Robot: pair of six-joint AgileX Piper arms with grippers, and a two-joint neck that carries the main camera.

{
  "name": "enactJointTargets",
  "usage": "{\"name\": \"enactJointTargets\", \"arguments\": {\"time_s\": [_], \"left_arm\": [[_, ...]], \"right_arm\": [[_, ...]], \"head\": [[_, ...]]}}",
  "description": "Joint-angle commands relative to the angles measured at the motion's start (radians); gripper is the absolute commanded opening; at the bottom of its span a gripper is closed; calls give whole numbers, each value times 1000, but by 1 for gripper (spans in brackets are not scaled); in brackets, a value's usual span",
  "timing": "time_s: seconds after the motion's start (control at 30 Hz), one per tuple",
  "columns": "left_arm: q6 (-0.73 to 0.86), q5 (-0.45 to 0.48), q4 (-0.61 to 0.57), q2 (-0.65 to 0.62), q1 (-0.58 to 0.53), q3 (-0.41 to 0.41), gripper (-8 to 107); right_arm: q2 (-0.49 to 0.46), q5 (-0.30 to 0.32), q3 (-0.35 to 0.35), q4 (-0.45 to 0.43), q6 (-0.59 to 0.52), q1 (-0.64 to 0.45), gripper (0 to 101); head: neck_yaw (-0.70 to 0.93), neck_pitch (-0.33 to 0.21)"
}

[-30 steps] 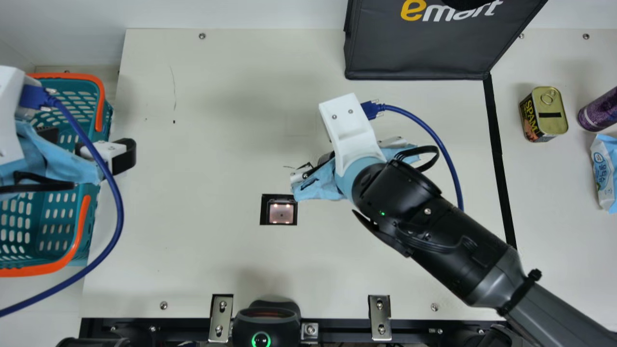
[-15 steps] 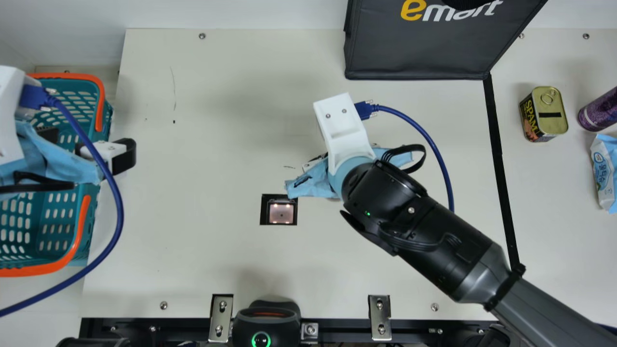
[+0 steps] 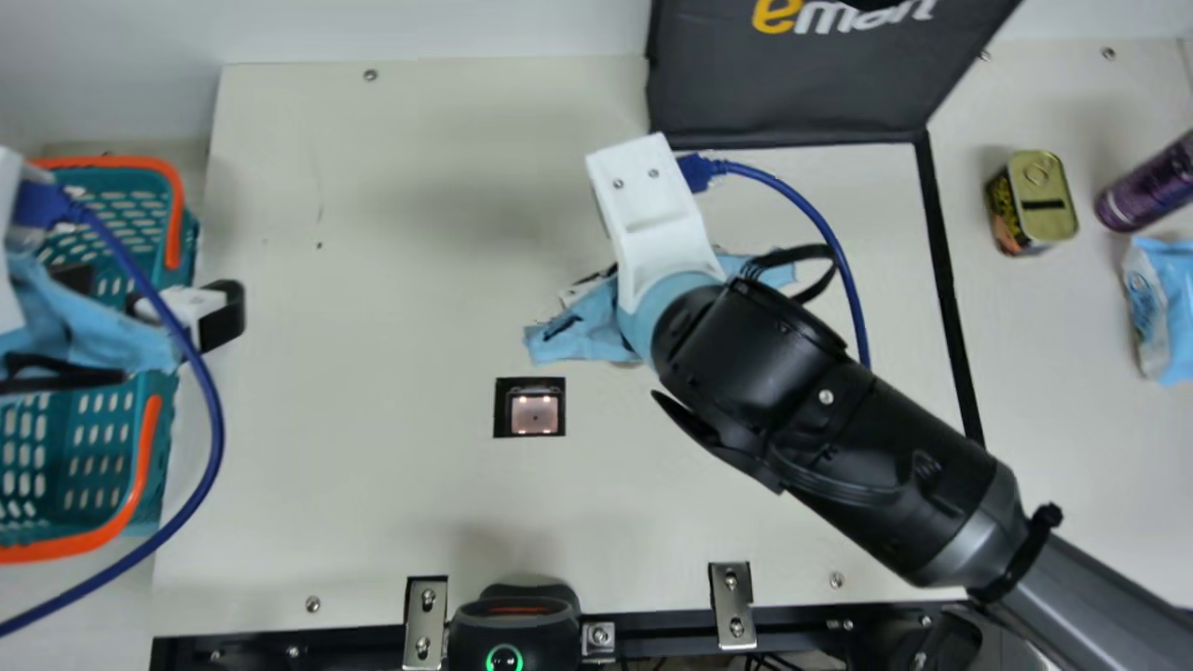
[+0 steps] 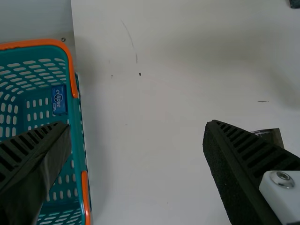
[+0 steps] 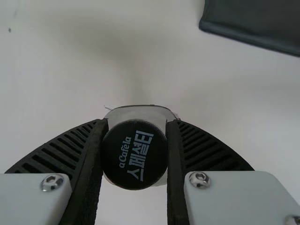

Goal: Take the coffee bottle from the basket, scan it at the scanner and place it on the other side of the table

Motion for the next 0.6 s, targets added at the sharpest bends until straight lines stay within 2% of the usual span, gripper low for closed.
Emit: {"name": "enactJointTargets", "arguments": {"time_s": [0.0, 0.23, 0.4, 0.57], "left_arm": [[0, 0, 0, 0, 0, 0, 90], [0, 0, 0, 0, 0, 0, 90], [0, 0, 0, 0, 0, 0, 90], [0, 0, 0, 0, 0, 0, 90]], "right_arm": [[-19, -1, 5, 12, -17, -19, 0], [-135, -29, 83, 76, -129, -136, 0], [-239, -45, 162, 154, -266, -266, 0], [-333, -34, 223, 252, -431, -434, 0]], "head": [[-88, -29], [-251, -29], [-251, -29], [-251, -29]]}}
